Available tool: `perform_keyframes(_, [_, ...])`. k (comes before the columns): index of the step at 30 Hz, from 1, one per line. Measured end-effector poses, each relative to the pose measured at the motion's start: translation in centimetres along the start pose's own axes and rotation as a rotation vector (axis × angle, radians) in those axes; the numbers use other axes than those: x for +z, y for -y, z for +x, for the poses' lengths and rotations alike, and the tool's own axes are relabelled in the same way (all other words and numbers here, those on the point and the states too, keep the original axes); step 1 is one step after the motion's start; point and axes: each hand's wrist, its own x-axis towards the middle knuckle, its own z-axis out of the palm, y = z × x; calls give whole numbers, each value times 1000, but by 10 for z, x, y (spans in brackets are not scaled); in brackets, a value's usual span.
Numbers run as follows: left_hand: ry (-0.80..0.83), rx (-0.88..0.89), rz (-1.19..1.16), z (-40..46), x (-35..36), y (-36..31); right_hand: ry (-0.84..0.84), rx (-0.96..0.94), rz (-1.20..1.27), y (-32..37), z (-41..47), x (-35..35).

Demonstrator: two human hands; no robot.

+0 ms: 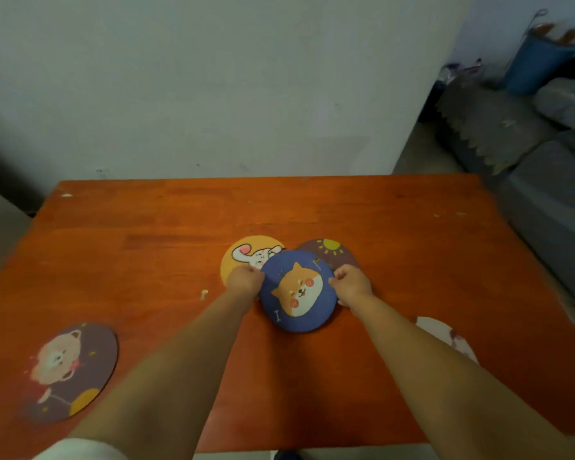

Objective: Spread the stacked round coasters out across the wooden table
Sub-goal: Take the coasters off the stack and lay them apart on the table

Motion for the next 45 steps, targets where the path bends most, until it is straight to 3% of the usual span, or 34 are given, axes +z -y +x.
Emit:
perform_keyframes(5, [124, 176, 83, -33, 73, -51, -146, -9, 16, -52, -5, -82])
perform_keyframes(12, [281, 322, 229, -119, 221, -71, -321, 74, 77, -179, -29, -206])
perform_keyframes(23, [313, 427, 238, -231, 418, -90, -369, 64, 151, -330, -51, -378])
perform_keyframes(36, [323, 289, -46, -195, 601, -200, -322, 27, 56, -369, 78, -548])
perform_keyframes(45, [159, 218, -122, -158, 657, -288, -163, -66, -26, -334, 197, -631])
